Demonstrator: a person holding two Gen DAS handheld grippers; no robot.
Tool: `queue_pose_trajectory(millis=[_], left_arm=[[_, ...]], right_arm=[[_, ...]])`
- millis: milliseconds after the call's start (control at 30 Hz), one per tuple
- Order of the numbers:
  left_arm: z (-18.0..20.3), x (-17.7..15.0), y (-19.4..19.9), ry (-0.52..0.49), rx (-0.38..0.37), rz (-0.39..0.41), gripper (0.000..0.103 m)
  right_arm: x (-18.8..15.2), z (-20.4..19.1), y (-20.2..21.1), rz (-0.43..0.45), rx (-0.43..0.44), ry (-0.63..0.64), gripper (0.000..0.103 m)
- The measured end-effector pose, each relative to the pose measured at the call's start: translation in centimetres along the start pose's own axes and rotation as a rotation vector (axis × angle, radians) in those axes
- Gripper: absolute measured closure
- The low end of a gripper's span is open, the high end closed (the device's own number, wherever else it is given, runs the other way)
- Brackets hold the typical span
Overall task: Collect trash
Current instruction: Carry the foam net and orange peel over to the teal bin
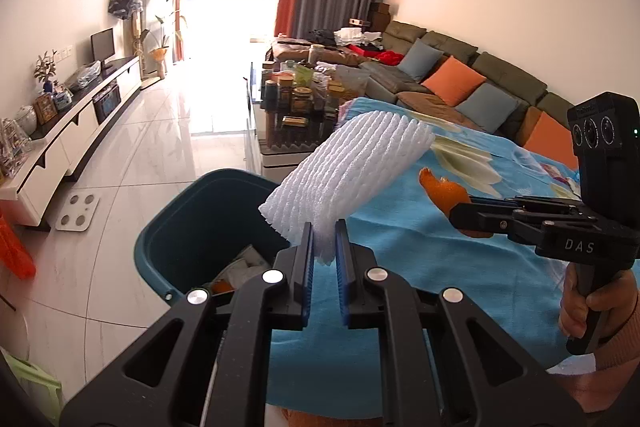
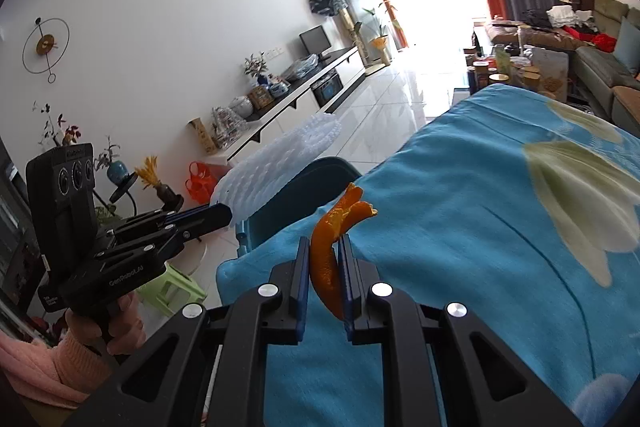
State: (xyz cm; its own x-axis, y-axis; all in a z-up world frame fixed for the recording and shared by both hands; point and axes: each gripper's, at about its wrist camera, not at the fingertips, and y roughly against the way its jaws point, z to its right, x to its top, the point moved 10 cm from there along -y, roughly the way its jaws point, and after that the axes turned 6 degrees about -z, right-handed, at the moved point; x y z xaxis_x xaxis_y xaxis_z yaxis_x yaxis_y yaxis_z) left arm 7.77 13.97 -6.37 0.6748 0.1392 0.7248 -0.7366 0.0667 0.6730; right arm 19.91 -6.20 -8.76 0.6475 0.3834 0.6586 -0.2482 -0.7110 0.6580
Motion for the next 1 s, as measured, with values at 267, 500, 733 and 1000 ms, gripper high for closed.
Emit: queue_pose_trajectory(millis=[267,500,733,1000], left_arm=[[-2.9,-0.2,-0.1,0.042,0.04,-0.006,0.092],[-5.0,-0.1,-0.9,0.071,0.066,-0.015,0.092],[-6.1,0.0,-1.6,0.09,0.083,-0.023,0.092],[-6.6,-0.2,-2.3,0.103,0.096,-0.034,0.092]], right_arm=[[0.8,-1.3,-1.9,-0.032,0.028,0.025,0.09],[1.6,-1.9,-3.6,-0.057,0.04,0.039,0.09],[2.5,-2.8,-5.1,-0.078,0.051,0.051,0.09],[3.1,-3.8,-6.7,-0.099,0.057,0.061,0.09]])
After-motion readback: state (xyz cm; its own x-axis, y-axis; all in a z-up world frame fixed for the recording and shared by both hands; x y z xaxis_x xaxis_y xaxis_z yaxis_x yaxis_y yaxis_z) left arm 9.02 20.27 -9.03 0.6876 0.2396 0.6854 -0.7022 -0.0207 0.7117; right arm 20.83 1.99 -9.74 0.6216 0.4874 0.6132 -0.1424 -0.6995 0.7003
